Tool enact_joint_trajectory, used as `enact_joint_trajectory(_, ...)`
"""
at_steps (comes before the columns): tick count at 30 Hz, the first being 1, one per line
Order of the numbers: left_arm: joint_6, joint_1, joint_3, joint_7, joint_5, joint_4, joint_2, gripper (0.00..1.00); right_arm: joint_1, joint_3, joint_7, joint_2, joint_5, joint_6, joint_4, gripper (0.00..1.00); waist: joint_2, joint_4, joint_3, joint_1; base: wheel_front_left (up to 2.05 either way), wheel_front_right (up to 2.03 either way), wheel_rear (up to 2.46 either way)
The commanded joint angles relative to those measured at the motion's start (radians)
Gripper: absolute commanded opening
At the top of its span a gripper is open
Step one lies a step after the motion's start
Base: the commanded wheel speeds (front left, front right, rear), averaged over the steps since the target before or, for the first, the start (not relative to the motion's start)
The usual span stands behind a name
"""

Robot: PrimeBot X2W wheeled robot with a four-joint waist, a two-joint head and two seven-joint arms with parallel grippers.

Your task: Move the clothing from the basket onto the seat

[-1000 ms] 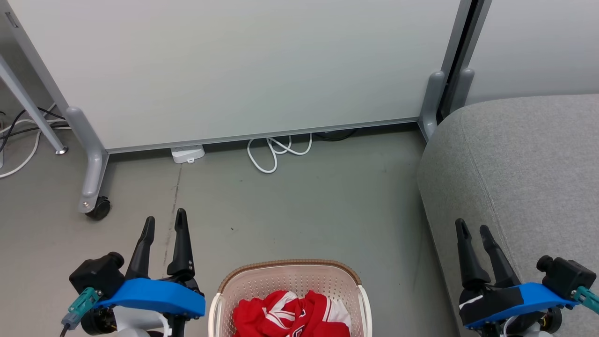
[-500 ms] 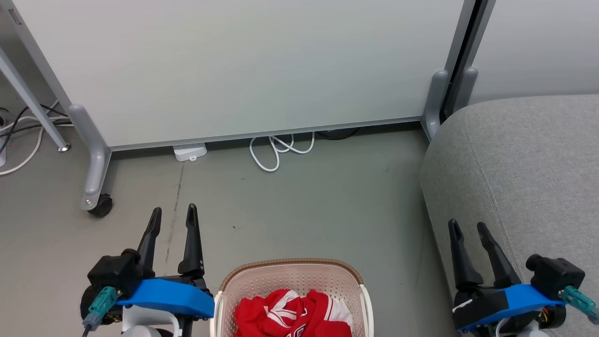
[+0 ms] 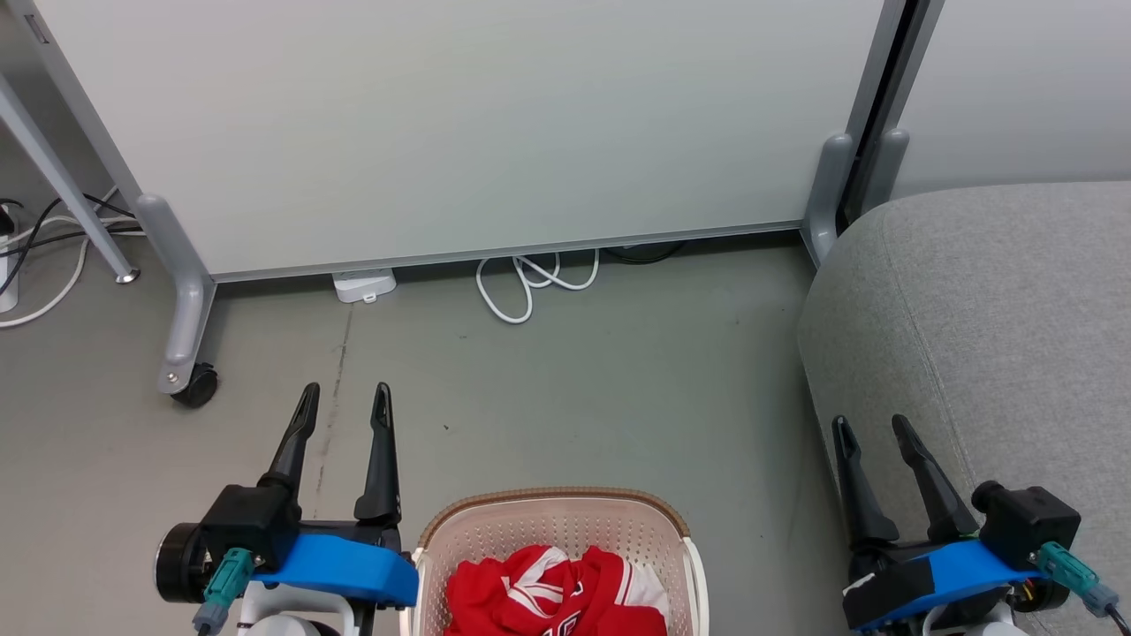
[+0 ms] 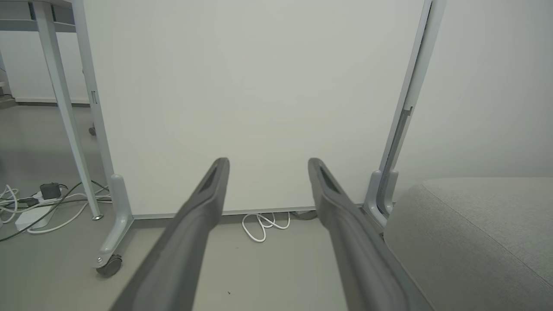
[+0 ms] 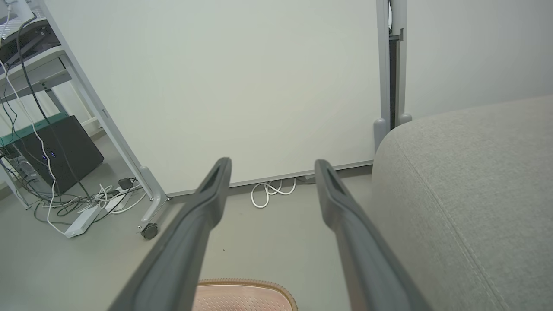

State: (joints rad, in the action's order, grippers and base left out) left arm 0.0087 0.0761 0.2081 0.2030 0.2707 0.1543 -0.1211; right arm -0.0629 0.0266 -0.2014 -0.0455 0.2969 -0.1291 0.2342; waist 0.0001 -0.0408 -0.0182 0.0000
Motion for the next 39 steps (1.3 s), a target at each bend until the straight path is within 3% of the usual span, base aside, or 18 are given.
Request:
enact_joint_trajectory(1,0.003,0.015,0.004,0.008,-0.022,-0.01,-0.006,1.0,-0.011,0.003,-0.01,-0.007,-0.019,-0.002,-0.005,1.0,-0.0001,-0.001,0.0,0.0,0.0,0.0,0.0)
enact_joint_trajectory(30,-0.076,-0.001,-0.038,0.064,-0.21,0.038,0.042,1.0,-0.008,0.027,-0.066,-0.007,-0.227,-0.003,0.003,1.0,-0.0001,-0.01,-0.006,0.0,0.0,0.0,0.0)
enact_joint_trajectory(39,-0.098,-0.003,-0.06,0.063,-0.195,0.056,0.054,1.0,-0.006,0.027,-0.065,-0.007,-0.211,-0.003,0.007,1.0,-0.0001,-0.009,-0.006,0.0,0.0,0.0,0.0)
